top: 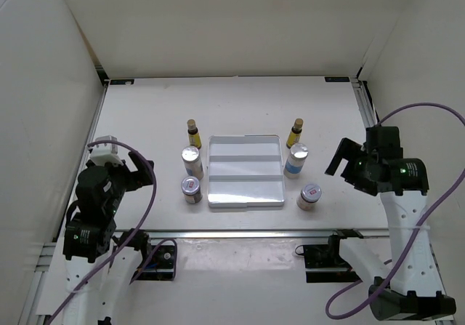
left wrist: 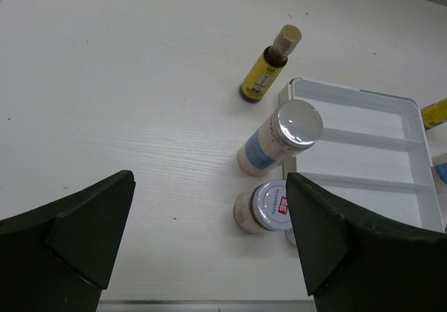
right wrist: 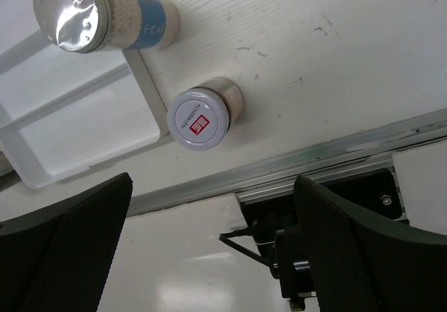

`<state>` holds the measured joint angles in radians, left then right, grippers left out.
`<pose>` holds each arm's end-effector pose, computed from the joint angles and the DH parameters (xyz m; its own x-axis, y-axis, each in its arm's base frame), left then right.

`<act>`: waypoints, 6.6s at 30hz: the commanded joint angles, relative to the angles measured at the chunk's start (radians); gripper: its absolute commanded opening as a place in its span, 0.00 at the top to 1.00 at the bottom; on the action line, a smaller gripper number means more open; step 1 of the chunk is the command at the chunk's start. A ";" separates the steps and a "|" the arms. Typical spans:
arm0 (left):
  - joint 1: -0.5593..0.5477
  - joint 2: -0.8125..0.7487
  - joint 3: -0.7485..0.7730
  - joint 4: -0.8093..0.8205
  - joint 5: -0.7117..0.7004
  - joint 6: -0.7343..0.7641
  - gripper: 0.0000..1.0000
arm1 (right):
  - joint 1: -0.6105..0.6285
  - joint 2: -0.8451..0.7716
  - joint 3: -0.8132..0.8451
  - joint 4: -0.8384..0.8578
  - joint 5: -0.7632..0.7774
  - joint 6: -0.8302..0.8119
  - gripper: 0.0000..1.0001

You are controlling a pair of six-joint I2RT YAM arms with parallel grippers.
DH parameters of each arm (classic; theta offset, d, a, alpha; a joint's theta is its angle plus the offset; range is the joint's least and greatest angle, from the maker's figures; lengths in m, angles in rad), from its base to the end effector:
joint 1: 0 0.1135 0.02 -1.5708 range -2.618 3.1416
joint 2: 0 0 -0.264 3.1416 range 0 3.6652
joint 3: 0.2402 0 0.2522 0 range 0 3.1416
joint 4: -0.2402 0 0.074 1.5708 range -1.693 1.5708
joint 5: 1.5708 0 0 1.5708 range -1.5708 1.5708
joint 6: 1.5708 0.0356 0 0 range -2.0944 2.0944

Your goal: Organize the condiment bottles

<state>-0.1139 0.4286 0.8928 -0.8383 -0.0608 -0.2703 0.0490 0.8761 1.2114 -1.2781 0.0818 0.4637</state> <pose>0.0738 -0.0063 0.3465 -0.3652 -0.2265 -0.9030 -0.0418 0.9730 -0.2271 0.1269 0.0033 0.3650 -0.7233 0.4108 -0.5551 0.3607 0.9102 0.2036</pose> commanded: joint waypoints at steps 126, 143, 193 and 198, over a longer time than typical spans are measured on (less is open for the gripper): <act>-0.130 0.312 -0.164 0.243 0.296 -0.121 0.00 | 0.887 0.319 -0.226 0.413 0.228 0.250 0.01; -0.414 0.538 -0.222 0.220 -0.074 -0.242 0.00 | 0.920 0.320 -0.265 0.415 0.237 0.308 0.01; -0.767 0.917 -0.003 0.413 -0.183 -0.429 0.20 | 0.920 0.279 -0.323 0.355 0.265 0.375 0.01; -0.767 0.856 0.086 0.364 -0.183 -0.383 0.00 | 0.911 0.279 -0.262 0.258 0.360 0.400 0.01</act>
<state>-0.8742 1.3586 0.9009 -0.4858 -0.2325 -0.6762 0.9642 1.1759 0.8936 -0.9447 0.3538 0.8230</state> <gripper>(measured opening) 0.997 0.989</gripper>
